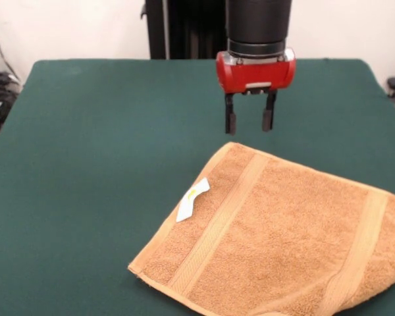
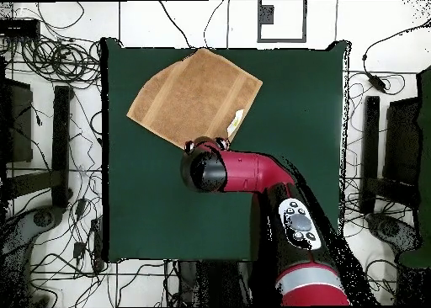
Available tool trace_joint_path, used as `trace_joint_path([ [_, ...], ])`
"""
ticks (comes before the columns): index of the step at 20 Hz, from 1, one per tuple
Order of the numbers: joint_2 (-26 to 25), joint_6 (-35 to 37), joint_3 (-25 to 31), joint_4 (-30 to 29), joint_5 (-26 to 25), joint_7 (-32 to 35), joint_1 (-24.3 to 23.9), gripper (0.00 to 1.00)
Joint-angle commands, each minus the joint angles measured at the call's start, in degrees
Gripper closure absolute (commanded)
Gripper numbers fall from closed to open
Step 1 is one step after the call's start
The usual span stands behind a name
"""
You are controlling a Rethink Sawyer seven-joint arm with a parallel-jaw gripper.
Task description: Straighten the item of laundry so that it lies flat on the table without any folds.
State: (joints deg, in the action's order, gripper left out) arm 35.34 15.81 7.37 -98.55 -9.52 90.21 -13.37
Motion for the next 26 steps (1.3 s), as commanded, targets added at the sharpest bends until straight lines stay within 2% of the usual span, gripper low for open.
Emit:
trace_joint_path([
  [1, -3.36, -1.82, 6.77, -3.58, -2.49, 4.01, 0.14, 0.0],
  [19, -6.95, -4.44, 2.61, -4.66, -3.38, 6.81, 2.66, 0.0],
  [26, -9.99, -7.95, 0.68, -3.99, -4.69, 7.25, 3.24, 0.0],
])
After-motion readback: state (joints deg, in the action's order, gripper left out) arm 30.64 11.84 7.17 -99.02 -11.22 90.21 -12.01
